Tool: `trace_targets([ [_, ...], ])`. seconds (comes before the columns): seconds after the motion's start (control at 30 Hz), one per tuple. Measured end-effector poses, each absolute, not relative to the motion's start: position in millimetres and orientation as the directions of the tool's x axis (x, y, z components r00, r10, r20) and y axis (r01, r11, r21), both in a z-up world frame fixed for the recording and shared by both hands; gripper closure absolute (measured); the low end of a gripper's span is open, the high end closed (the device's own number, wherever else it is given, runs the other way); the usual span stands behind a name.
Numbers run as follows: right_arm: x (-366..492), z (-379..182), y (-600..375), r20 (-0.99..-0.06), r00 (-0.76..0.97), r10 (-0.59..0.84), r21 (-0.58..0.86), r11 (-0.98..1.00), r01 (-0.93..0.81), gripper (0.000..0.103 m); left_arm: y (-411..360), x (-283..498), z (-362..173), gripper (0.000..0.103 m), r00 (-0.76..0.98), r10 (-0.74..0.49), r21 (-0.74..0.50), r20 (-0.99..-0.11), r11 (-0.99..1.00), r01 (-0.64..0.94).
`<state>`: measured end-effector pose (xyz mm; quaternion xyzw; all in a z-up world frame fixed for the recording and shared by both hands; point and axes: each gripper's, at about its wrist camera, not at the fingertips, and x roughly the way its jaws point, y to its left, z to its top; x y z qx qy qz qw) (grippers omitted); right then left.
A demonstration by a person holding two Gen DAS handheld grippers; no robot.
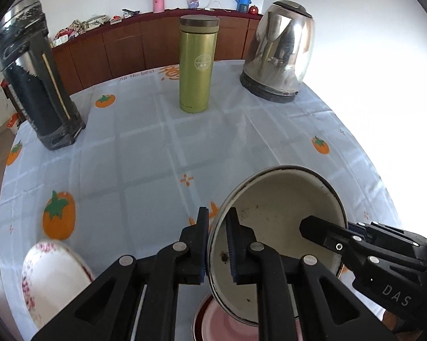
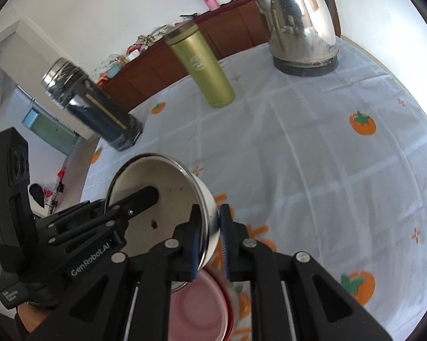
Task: Organize plates and bowls
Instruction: 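Lift the cream enamel bowl with the right gripper over the nested bowls, then lower the cream enamel bowl into the red bowl with the right gripper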
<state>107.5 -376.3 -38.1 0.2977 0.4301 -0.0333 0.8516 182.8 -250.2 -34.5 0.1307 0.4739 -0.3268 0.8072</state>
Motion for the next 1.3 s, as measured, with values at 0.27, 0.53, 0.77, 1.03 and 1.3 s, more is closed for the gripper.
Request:
trace_targets([
  [0.27, 72, -44, -355, -0.776, 0.587, 0.230, 0.484, 0.814, 0.321, 0.089, -230, 145, -41, 0.089, 0.312, -0.387, -0.095, -0.868, 0.744, 0.661],
  [0.53, 51, -60, -329, -0.817, 0.536, 0.212, 0.425, 0.851, 0.310, 0.089, -213, 126, -63, 0.087, 0.276, -0.368, -0.108, -0.888, 0.751, 0.652],
  [0.77, 50, -62, -320, -0.830, 0.535, 0.157, 0.358, 0.886, 0.296, 0.089, -210, 123, -68, 0.087, 0.271, -0.366, -0.118, -0.891, 0.760, 0.639],
  [1.03, 50, -60, -319, -0.835, 0.523, 0.170, 0.356, 0.892, 0.280, 0.089, -205, 124, -68, 0.087, 0.253, -0.374, -0.149, -0.892, 0.773, 0.617],
  [1.3, 47, -58, -315, -0.846, 0.506, 0.168, 0.338, 0.903, 0.265, 0.087, -203, 121, -72, 0.087, 0.216, -0.379, -0.176, -0.900, 0.769, 0.615],
])
